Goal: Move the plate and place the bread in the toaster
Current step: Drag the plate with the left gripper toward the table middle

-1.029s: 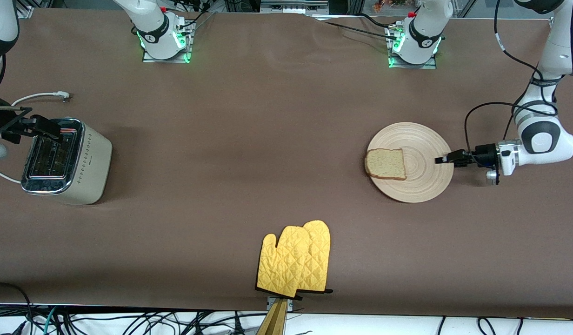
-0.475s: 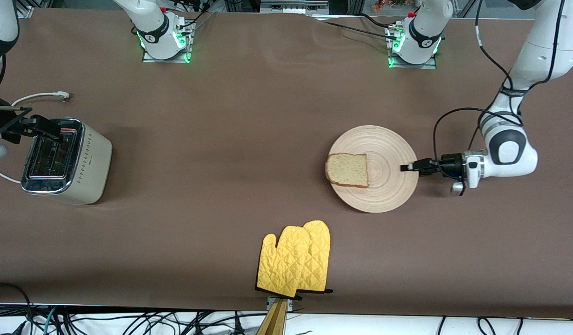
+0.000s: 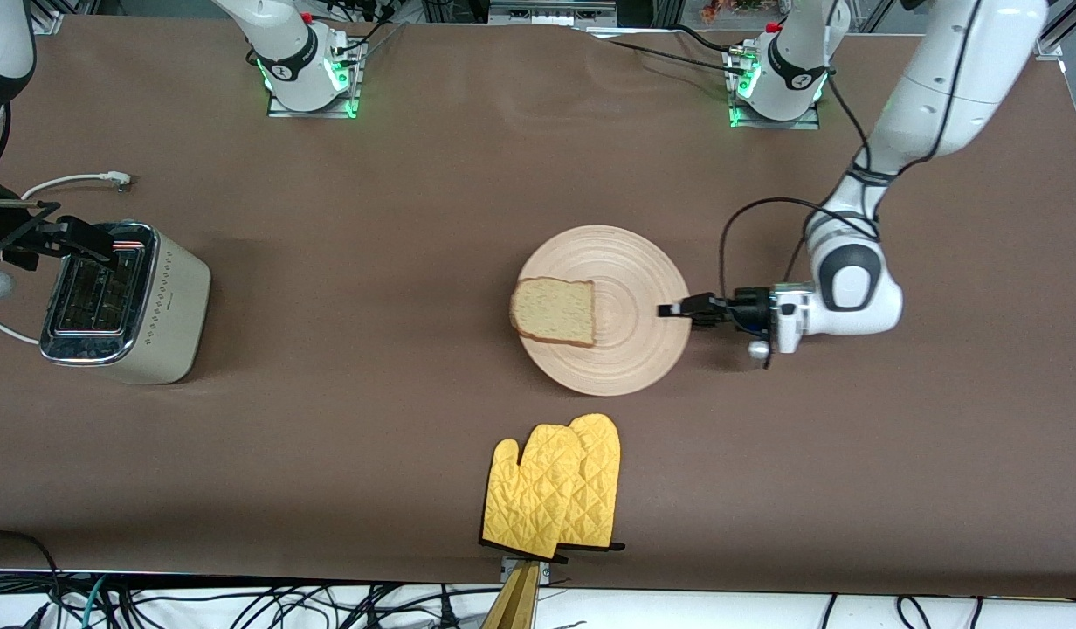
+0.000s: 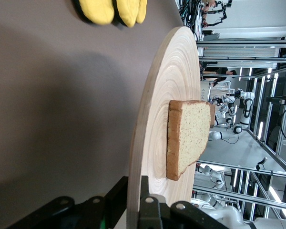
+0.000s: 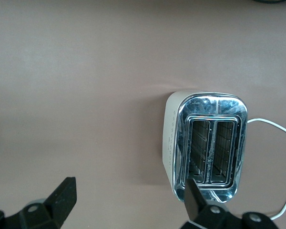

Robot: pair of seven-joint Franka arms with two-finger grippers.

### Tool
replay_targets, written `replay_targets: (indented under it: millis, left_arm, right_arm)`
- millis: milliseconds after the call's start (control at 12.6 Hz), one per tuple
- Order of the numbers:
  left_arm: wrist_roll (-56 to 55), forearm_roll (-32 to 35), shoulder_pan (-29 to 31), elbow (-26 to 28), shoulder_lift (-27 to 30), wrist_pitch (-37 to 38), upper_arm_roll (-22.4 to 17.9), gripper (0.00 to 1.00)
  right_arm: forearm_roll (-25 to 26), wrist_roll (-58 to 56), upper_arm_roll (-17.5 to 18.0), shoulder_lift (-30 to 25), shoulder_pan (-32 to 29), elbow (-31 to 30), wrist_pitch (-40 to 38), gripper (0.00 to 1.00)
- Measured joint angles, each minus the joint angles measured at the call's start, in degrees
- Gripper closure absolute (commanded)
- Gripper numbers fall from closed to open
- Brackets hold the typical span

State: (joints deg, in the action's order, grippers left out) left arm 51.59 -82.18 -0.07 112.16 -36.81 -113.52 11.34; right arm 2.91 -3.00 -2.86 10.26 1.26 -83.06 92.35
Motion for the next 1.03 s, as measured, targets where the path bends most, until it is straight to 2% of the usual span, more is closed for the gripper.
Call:
replay_targets:
  millis: [475,633,1029]
  left_arm:
    - [2.55,-11.97,-14.51,-2.93,-4.42,-9.02,-0.31,1.00]
    - [3.59,-13.91,-16.53,-3.59,-5.87,-10.23,-0.57,1.00]
    - [3.86,-13.92,-17.14,-4.47,-6.90,-11.73,-0.87,1.00]
  right_arm:
    - [0.00,0.00,-0.01,0.01,-0.03,0.01,0.01,0.00]
    - [-0.21,0.00,-0.01,0.04,-0.03,0.01,0.01,0.00]
    - [-1.74,0.00,0.03,0.06,-0.02,0.01,1.71,0.00]
